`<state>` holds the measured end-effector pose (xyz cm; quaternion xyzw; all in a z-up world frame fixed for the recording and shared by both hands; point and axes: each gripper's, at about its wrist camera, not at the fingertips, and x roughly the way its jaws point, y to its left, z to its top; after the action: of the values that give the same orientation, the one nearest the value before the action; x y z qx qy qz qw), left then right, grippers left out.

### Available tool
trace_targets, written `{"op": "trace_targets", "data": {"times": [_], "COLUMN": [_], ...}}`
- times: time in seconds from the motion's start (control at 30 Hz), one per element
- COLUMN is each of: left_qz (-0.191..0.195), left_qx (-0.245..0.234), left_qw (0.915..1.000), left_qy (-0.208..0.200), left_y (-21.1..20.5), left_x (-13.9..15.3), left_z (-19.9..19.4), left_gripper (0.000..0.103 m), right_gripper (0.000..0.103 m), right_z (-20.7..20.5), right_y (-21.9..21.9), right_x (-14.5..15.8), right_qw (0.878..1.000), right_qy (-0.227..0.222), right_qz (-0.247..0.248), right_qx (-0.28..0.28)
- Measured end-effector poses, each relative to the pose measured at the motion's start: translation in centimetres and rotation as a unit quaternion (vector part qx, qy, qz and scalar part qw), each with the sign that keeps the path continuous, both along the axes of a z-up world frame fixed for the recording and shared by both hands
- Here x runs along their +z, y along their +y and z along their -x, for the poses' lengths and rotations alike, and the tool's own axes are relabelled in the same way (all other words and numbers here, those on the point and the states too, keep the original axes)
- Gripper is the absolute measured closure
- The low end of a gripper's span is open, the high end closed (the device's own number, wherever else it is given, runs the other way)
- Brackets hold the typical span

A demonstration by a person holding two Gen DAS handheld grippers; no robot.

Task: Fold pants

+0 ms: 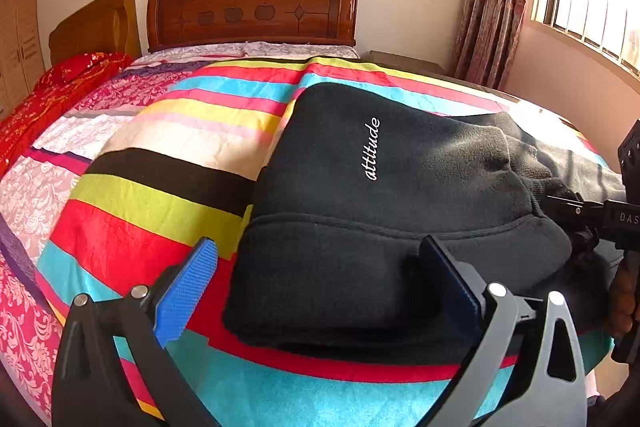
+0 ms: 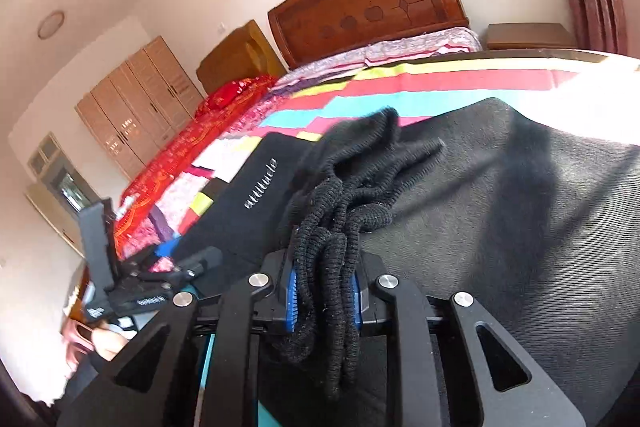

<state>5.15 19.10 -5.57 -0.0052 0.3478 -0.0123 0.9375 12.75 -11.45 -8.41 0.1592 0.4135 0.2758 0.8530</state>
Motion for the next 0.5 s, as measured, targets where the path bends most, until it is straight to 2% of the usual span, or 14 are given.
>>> {"op": "trace_targets", "data": {"times": [0.03, 0.07, 0.17, 0.23, 0.3, 0.33, 0.37, 0.43, 0.5], "left_qz": [-0.01, -0.015, -0.048, -0.083, -0.105, -0.103, -0.098, -0.095, -0.086], "left_qx": [-0.005, -0.015, -0.031, -0.033, -0.025, -0.022, -0.019, -0.009, -0.003], "left_qw": [0.9999, 0.9996, 0.9979, 0.9959, 0.9941, 0.9938, 0.9938, 0.9941, 0.9949], "left_qy": [-0.009, -0.019, -0.03, -0.015, 0.016, 0.035, 0.049, 0.051, 0.053], "left_y": [-0.6, -1.4, -3.7, -5.1, -5.8, -5.8, -5.7, -5.5, -5.3], "left_x": [0.7, 1.6, 3.4, 3.1, 1.7, 0.8, 0.0, -0.9, -1.0], "left_z": [0.3, 0.5, 0.0, -1.1, -2.5, -3.1, -3.5, -3.8, -3.9], "left_gripper": [0.002, 0.002, 0.002, 0.002, 0.002, 0.002, 0.002, 0.002, 0.002], "right_gripper": [0.084, 0.084, 0.084, 0.084, 0.083, 0.07, 0.051, 0.043, 0.04], "right_z": [-1.0, -1.2, -0.5, -0.4, 0.0, 0.3, 0.7, 2.2, 3.2], "right_y": [-1.5, -2.0, -0.4, 0.3, 0.6, 0.7, 0.8, 0.2, 0.8], "right_x": [-1.4, -1.6, -0.3, -0.2, -0.1, 0.3, 0.9, 2.7, 4.6], "right_qw": [0.999, 0.998, 1.0, 1.0, 0.998, 0.996, 0.993, 0.98, 0.969], "right_qy": [0.03, 0.034, 0.002, -0.006, -0.011, -0.014, -0.023, -0.076, -0.132], "right_qz": [-0.043, -0.054, 0.007, 0.024, 0.048, 0.074, 0.106, 0.161, 0.196], "right_qx": [-0.014, -0.011, -0.008, -0.014, -0.029, -0.042, -0.056, -0.087, -0.078]}}
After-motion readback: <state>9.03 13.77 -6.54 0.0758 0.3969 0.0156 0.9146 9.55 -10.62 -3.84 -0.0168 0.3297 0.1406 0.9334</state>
